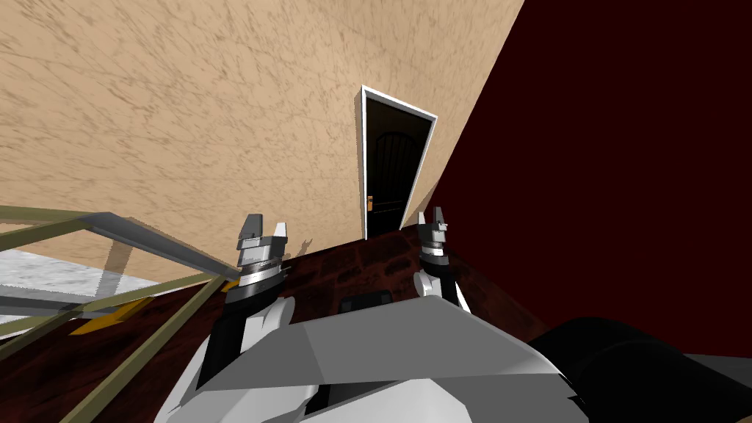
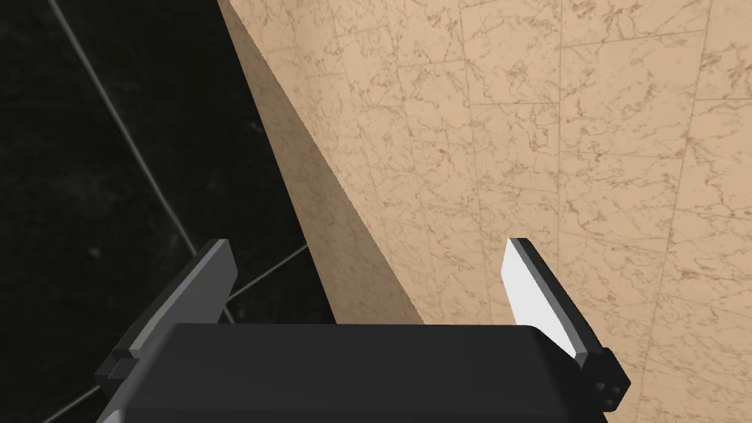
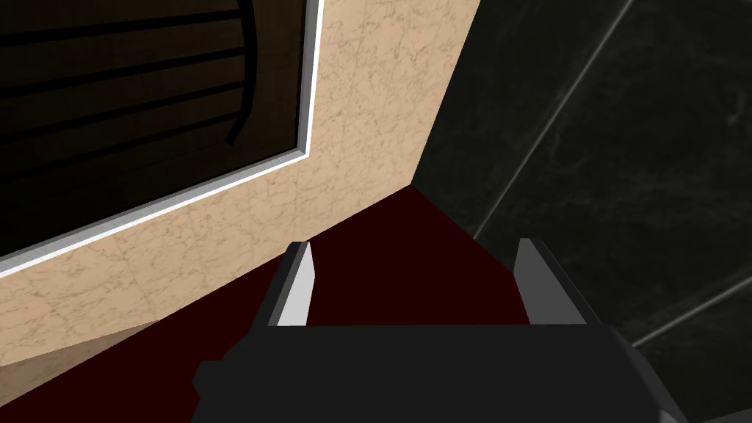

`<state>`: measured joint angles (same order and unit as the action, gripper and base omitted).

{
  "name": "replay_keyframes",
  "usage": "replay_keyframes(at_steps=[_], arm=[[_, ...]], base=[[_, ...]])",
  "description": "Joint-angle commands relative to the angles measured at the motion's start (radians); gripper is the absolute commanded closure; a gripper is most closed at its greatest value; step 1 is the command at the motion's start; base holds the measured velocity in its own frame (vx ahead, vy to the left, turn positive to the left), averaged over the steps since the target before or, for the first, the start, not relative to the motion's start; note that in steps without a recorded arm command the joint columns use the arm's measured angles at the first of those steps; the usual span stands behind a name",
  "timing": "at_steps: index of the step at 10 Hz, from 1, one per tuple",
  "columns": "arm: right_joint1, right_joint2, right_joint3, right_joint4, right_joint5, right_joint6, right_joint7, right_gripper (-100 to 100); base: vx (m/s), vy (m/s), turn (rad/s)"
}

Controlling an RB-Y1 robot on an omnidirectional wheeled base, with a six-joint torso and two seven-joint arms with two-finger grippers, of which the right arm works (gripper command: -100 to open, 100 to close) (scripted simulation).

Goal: Pull the door open

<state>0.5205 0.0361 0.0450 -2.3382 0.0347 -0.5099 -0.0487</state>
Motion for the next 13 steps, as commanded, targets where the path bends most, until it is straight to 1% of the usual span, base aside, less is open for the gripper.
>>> replay_keyframes(at_steps=[1,2,3,7,11,13], arm=[[-0.021,-0.013,-0.003,0.039,0.014,-0.001,0.023,-100],[-0.028,-0.018,-0.004,0.052,0.019,-0.001,0.031,-100],[-0.043,-0.026,-0.005,0.077,0.028,-0.002,0.047,-100],[-0.084,-0.047,-0.011,0.152,0.055,-0.004,0.092,-100],[-0.135,-0.070,-0.017,0.245,0.089,-0.006,0.149,-100],[-0.165,-0.082,-0.021,0.300,0.108,-0.007,0.182,-100]], base=[[0.056,0.004,0.000],[0.088,0.021,-0.008],[0.099,0.027,-0.005],[0.085,0.016,-0.003],[0.076,0.019,-0.004],[0.091,0.010,-0.003]])
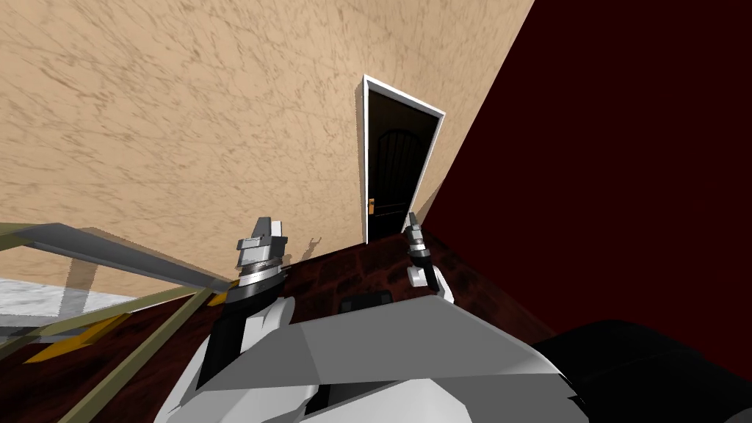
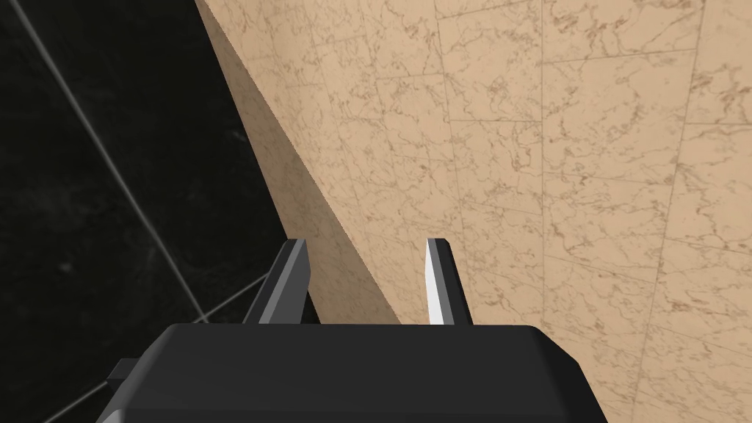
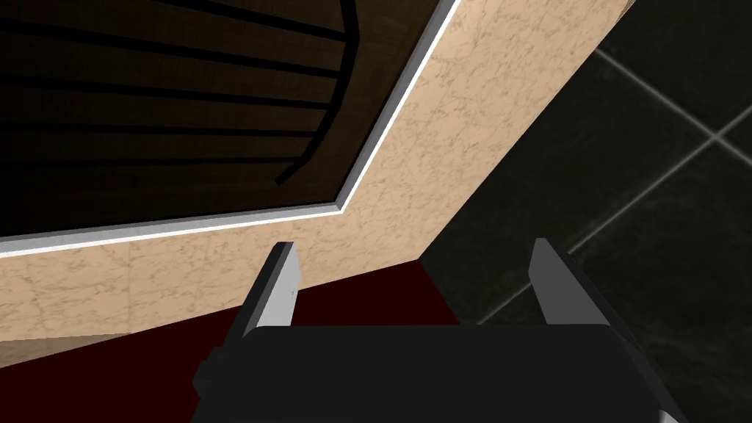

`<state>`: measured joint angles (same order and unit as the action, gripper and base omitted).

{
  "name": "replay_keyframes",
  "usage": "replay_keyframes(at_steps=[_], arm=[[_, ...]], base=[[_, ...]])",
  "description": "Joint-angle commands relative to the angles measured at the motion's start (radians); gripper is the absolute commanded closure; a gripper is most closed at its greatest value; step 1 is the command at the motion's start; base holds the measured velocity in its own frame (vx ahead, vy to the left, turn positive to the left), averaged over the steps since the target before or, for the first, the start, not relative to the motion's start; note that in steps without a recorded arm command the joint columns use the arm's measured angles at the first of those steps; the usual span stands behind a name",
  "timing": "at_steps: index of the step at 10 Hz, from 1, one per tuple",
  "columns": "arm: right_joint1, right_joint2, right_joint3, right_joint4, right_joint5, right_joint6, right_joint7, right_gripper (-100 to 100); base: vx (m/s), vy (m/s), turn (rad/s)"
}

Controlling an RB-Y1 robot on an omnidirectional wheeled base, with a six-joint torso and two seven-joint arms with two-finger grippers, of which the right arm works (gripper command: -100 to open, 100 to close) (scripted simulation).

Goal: Pull the door open

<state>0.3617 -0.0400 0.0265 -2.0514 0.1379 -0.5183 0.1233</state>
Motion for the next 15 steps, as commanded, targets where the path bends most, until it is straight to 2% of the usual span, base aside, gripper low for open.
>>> replay_keyframes(at_steps=[1,12,13,15], arm=[[-0.021,-0.012,-0.004,0.040,0.015,0.000,0.027,-100],[-0.208,-0.077,-0.028,0.375,0.138,-0.008,0.234,-100],[-0.208,-0.077,-0.028,0.381,0.138,-0.008,0.234,-100],[-0.245,-0.089,-0.033,0.446,0.161,-0.010,0.273,-100]], base=[[0.094,0.021,-0.006],[0.097,0.025,-0.005],[0.072,0.020,-0.002],[0.064,0.019,-0.004]])
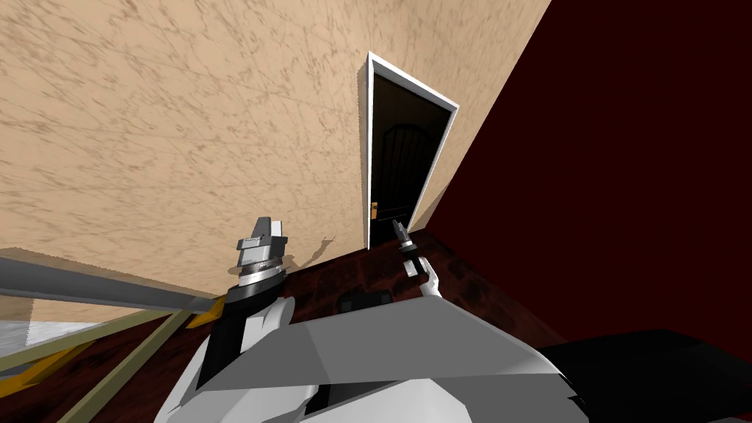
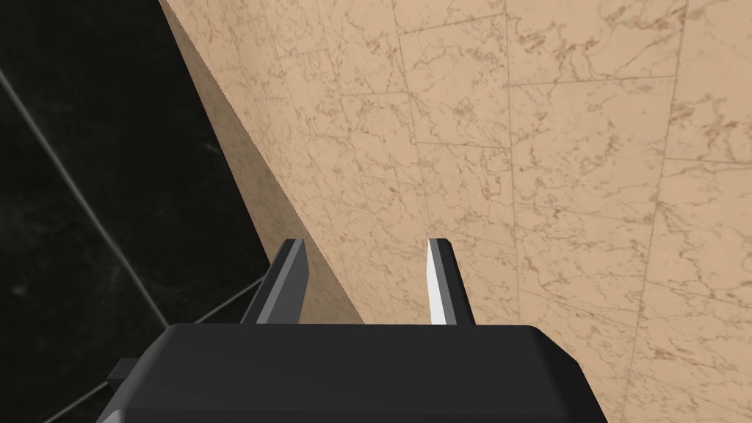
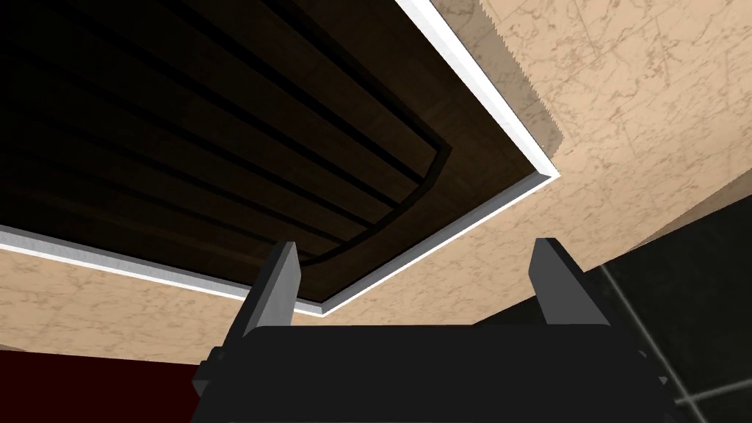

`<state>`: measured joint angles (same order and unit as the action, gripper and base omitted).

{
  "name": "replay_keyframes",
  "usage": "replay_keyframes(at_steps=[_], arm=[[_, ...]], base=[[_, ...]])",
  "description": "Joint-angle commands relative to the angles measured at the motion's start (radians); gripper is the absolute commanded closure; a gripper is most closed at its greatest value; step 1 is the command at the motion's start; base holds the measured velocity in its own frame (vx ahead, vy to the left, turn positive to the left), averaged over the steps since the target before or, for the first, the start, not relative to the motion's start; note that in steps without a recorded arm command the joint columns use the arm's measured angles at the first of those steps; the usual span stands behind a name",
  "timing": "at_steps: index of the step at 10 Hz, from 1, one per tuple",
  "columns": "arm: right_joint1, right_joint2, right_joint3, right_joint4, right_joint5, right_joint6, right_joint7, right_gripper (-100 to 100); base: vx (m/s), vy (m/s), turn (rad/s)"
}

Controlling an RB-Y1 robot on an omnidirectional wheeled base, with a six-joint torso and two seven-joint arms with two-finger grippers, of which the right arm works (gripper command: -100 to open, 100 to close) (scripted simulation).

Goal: Pull the door open

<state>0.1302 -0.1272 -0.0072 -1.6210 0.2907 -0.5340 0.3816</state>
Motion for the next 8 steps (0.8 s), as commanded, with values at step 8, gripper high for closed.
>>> replay_keyframes(at_steps=[8], arm=[[-0.138,-0.037,-0.015,0.237,0.091,0.000,0.153,-100]], base=[[0.086,0.022,-0.005]])
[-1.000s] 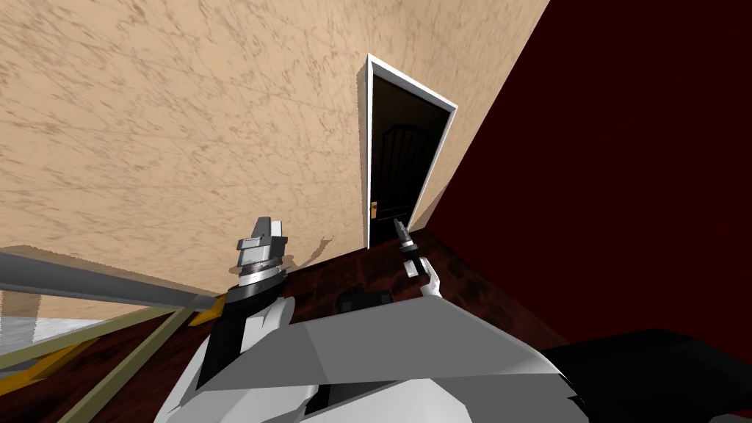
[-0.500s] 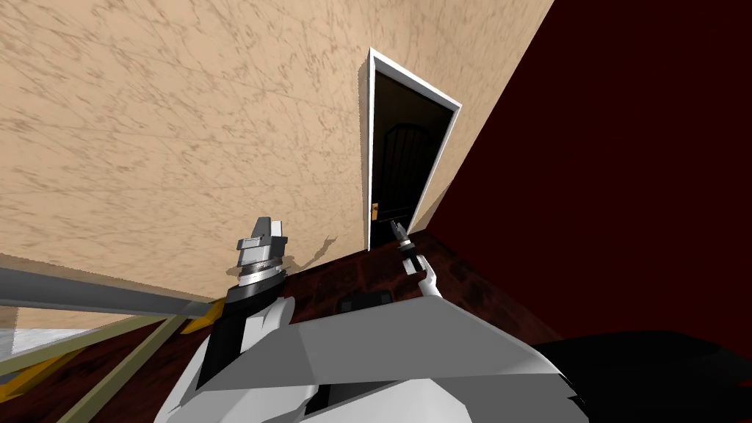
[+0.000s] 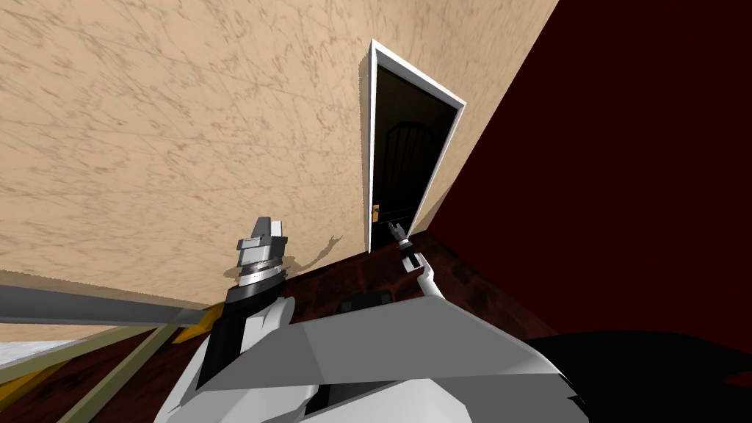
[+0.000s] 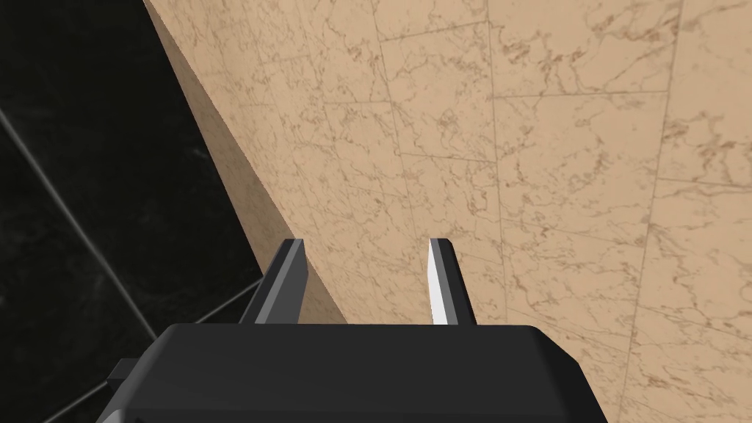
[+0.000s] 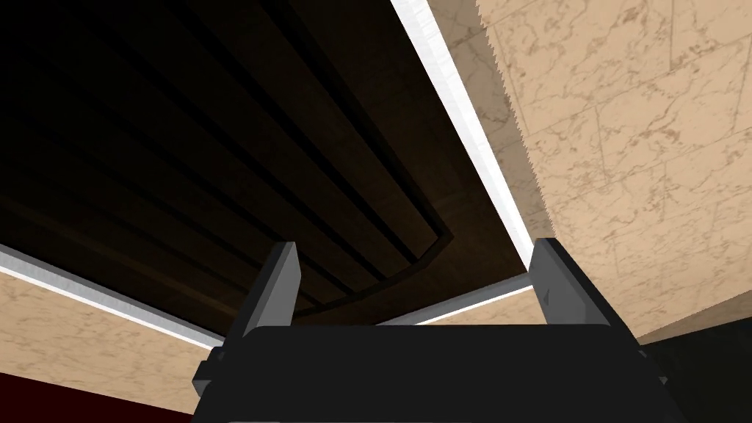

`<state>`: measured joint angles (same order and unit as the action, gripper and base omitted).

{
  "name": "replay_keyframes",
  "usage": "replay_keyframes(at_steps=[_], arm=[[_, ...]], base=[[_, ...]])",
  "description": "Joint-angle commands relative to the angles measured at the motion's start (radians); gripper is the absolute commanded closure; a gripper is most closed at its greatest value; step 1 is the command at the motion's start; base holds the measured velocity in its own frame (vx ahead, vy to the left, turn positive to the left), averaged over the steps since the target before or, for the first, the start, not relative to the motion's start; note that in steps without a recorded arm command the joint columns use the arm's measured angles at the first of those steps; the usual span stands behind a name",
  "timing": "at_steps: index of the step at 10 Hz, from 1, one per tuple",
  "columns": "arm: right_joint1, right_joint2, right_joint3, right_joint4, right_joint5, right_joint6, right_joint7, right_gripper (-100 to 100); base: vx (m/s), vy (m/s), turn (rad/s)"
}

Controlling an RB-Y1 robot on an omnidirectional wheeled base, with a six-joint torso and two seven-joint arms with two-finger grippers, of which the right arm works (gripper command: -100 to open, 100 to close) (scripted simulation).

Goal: Pull the door open

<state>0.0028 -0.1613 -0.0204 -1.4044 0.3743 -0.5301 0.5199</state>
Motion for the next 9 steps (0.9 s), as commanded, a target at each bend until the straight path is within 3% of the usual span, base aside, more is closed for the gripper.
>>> replay_keyframes(at_steps=[1,2,9], arm=[[-0.028,-0.008,-0.004,0.050,0.019,-0.004,0.034,-100],[-0.028,-0.008,-0.004,0.058,0.019,-0.004,0.034,-100],[-0.139,-0.037,-0.018,0.260,0.091,-0.009,0.157,-100]], base=[[0.113,0.021,-0.006],[0.076,0.018,-0.001],[0.085,0.023,-0.005]])
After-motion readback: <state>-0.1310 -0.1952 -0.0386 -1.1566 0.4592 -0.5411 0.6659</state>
